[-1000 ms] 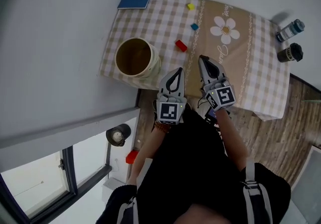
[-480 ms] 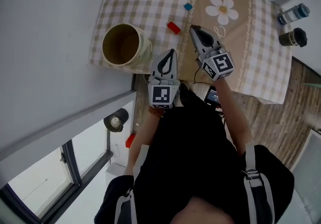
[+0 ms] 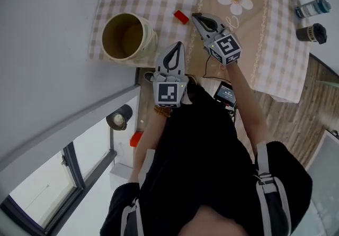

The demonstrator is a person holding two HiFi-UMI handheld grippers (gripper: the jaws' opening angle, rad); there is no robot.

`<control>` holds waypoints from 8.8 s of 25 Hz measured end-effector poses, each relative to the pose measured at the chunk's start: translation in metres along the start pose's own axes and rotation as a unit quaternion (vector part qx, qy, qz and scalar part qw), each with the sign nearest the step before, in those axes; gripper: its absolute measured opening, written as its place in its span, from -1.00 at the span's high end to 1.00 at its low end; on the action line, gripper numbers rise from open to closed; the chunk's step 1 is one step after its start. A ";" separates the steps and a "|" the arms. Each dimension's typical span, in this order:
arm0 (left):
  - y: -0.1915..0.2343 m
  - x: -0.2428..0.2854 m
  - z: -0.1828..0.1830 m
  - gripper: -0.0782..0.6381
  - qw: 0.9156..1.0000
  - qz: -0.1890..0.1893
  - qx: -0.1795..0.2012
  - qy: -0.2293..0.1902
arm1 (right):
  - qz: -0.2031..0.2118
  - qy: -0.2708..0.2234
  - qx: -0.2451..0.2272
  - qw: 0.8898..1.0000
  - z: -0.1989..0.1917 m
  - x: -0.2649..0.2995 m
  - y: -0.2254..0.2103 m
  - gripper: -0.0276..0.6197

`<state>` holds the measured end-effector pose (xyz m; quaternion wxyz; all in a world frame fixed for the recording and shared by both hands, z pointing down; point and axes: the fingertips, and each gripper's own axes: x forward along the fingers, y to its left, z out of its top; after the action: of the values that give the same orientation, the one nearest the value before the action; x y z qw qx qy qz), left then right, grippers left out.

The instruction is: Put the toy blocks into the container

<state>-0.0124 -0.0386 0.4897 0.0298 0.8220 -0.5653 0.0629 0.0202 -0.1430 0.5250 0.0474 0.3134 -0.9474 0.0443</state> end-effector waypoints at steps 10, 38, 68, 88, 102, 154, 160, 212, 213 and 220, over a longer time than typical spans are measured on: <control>0.004 -0.015 -0.011 0.78 1.000 0.003 -0.010 0.005 | -0.038 0.096 -0.058 0.993 -0.059 0.038 -0.001 0.58; 0.017 -0.029 -0.015 0.78 1.000 0.011 -0.022 0.002 | -0.039 0.221 -0.015 0.974 -0.129 0.050 0.002 0.50; 0.026 -0.030 -0.014 0.78 0.999 0.016 -0.030 0.017 | 0.006 0.020 -0.005 1.000 0.069 0.028 0.072 0.51; 0.042 -0.007 -0.020 0.78 0.993 -0.105 -0.047 0.020 | 0.041 -0.013 -0.050 0.998 0.145 0.068 0.167 0.51; 0.046 -0.016 -0.013 0.78 0.983 -0.174 -0.052 0.007 | 0.028 0.008 -0.095 0.995 0.141 0.087 0.198 0.51; 0.050 0.196 -0.047 0.30 0.992 -0.063 0.009 0.111 | -0.111 0.065 0.012 0.992 -0.013 -0.030 -0.099 0.32; 0.038 0.217 -0.107 0.24 0.984 -0.044 0.040 0.170 | -0.119 0.081 0.010 0.990 -0.061 -0.089 -0.100 0.32; 0.034 0.293 -0.144 0.24 0.953 -0.087 0.047 0.285 | -0.146 0.082 0.055 0.984 -0.107 -0.086 -0.133 0.66; 0.034 0.293 -0.147 0.24 0.952 -0.084 0.050 0.289 | -0.146 0.081 0.055 0.984 -0.107 -0.086 -0.133 0.66; 0.029 0.294 -0.150 0.37 0.953 -0.081 0.080 0.281 | -0.151 0.086 0.055 0.983 -0.110 -0.088 -0.134 0.70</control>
<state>0.0541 -0.3027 0.6783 0.1263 0.8137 -0.4591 0.3335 0.1773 -0.1860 0.6313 0.1172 0.4501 -0.8777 0.1155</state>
